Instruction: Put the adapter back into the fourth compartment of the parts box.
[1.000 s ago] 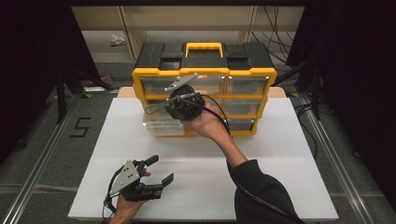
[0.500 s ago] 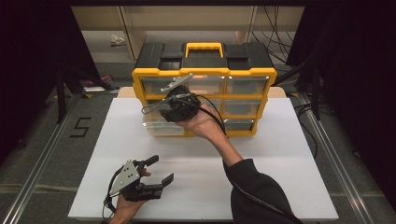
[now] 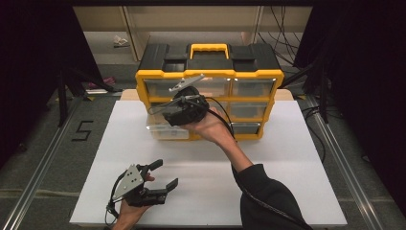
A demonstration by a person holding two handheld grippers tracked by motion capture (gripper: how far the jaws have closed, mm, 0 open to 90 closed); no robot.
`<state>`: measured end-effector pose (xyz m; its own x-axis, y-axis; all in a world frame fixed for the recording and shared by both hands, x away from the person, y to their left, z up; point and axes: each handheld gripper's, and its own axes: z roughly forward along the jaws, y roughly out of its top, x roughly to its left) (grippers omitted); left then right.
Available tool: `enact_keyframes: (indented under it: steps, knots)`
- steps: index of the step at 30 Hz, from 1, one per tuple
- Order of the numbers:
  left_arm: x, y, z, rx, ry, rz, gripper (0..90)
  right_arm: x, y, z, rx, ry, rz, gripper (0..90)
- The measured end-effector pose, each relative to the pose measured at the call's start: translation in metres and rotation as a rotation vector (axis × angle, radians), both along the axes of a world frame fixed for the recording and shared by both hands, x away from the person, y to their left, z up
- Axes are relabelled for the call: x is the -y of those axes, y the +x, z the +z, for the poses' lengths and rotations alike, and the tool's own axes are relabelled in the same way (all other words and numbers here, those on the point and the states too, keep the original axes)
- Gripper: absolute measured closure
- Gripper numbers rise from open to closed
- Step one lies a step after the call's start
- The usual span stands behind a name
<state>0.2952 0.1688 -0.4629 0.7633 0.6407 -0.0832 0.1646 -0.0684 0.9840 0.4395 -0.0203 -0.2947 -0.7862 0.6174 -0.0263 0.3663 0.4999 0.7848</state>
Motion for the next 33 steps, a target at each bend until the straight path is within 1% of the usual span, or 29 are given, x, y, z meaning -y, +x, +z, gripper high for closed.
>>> enact_keyframes:
  steps: [5, 11, 16, 20, 26, 33]
  knots:
    - [0.0, 0.0, 0.0, 0.0, 0.0, 0.0, 17.9, 0.003, -0.004, 0.002, 0.012, 0.009, 0.006, 36.8]
    - [0.0, 0.0, 0.0, 0.001, 0.002, 0.0, 17.9, 0.008, -0.008, 0.004, 0.01, 0.022, 0.011, 35.8]
    - [0.0, 0.0, 0.0, -0.002, 0.002, -0.001, 17.9, 0.014, -0.012, 0.004, 0.02, 0.035, 0.017, 34.7]
    - [0.0, 0.0, 0.0, -0.002, 0.002, 0.0, 17.9, 0.02, -0.016, 0.005, 0.028, 0.045, 0.021, 33.8]
    - [0.0, 0.0, 0.0, -0.002, 0.003, 0.0, 17.9, 0.029, -0.022, 0.006, 0.045, 0.067, 0.016, 32.5]
    - [0.001, 0.0, 0.0, -0.003, 0.004, -0.001, 17.9, 0.04, -0.028, 0.006, 0.055, 0.086, 0.011, 31.8]
